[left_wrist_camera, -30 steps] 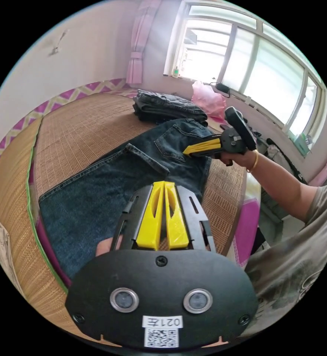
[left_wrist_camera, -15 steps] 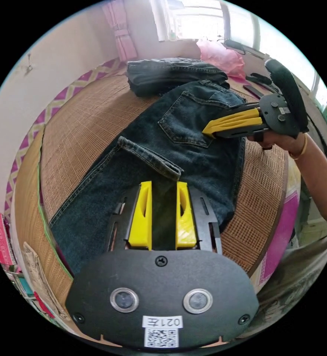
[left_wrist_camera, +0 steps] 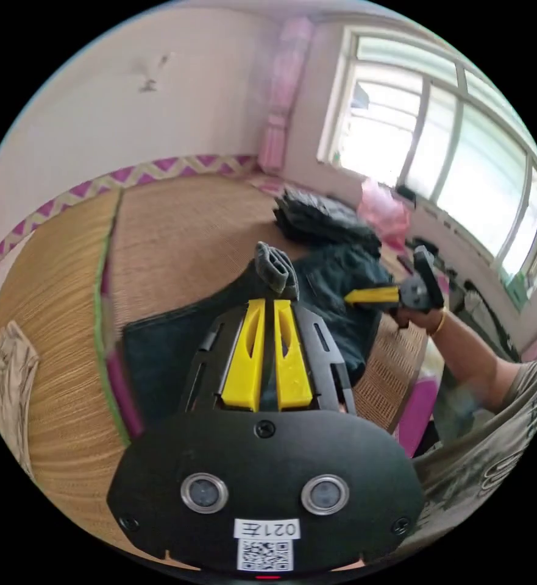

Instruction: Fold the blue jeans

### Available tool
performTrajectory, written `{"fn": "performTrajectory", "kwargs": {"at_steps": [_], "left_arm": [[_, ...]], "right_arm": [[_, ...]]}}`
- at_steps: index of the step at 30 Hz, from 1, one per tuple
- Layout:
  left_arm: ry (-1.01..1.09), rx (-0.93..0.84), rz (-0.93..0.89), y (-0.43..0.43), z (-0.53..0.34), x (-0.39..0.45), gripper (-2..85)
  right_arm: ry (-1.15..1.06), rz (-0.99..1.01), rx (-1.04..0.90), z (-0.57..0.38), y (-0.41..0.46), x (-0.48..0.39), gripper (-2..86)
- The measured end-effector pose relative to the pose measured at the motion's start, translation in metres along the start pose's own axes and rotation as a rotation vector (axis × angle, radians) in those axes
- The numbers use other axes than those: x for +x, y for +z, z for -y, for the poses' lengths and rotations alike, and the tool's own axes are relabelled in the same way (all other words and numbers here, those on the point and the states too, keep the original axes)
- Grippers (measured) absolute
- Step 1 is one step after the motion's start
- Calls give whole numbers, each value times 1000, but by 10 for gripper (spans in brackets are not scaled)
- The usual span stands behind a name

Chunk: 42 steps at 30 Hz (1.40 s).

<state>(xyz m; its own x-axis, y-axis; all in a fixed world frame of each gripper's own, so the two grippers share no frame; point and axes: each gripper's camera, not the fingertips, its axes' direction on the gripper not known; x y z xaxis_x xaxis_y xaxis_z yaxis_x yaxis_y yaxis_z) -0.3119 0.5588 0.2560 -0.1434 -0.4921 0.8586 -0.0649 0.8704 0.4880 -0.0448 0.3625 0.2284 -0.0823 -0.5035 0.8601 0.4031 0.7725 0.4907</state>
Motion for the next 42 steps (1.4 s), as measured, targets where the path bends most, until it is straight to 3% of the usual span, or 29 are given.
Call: {"fn": "performTrajectory", "kwargs": {"at_steps": [4, 9, 13, 18, 21, 24, 26, 31, 35, 42], "left_arm": [[-194, 179, 155, -161, -62, -141, -5], [-492, 127, 376, -254, -191, -313, -7], [-698, -59, 245, -214, -319, -419, -6], [-793, 146, 83, -230, -377, -442, -6], [-714, 231, 175, -267, -377, -422, -1], [-468, 262, 303, -285, -335, -371, 25], [-238, 149, 235, -248, -277, -339, 65], [98, -141, 170, -109, -172, -301, 101], [225, -338, 66, 2, -113, -300, 92], [389, -543, 45, 102, -77, -296, 97]], "right_arm": [[20, 21, 0, 1, 6, 9, -7], [38, 42, -2, 5, 14, 21, -7], [52, 51, -3, 9, 20, 29, -8], [89, 87, -2, 18, 27, 45, -8], [32, 87, 0, 28, 18, 46, -5], [-4, 234, 95, 55, -11, 67, 12], [-78, 222, 115, 84, -17, 72, 35], [-310, 62, -70, 172, 31, 83, 64], [-408, 34, -136, 221, 59, 113, 63], [-531, 113, -299, 256, 100, 150, 72]]}}
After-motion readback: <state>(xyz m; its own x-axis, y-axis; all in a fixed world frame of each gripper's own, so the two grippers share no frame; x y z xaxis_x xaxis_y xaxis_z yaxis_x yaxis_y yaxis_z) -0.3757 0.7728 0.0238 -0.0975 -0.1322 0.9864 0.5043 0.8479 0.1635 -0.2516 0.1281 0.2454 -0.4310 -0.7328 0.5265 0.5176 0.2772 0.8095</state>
